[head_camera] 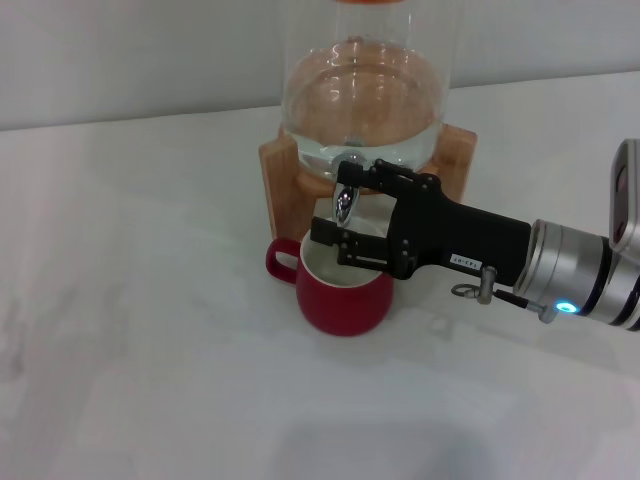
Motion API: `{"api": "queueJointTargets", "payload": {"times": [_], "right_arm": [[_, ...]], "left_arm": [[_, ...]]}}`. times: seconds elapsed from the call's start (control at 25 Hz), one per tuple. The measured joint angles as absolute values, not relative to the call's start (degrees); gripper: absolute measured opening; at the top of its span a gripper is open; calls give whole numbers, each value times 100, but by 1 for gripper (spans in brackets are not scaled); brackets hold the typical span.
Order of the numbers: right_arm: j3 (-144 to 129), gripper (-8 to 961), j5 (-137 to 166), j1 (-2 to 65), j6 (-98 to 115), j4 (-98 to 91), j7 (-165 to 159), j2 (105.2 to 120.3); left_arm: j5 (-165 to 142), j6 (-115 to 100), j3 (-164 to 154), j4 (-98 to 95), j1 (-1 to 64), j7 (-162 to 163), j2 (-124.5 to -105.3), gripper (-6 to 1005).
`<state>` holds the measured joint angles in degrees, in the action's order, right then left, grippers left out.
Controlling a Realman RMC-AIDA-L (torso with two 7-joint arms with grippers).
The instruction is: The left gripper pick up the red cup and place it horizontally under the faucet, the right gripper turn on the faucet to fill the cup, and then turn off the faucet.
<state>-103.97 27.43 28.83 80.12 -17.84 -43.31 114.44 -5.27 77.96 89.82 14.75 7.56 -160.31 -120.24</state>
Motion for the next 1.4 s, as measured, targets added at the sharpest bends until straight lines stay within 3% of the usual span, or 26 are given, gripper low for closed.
{"api": "queueJointTargets", "payload": {"times": [1.4], "right_arm": [[-9562, 836, 2717, 2473, 9157, -1774, -4377, 11336]], "left_arm": [[-484, 7788, 8972, 1468, 756, -16031, -12009, 480]]}}
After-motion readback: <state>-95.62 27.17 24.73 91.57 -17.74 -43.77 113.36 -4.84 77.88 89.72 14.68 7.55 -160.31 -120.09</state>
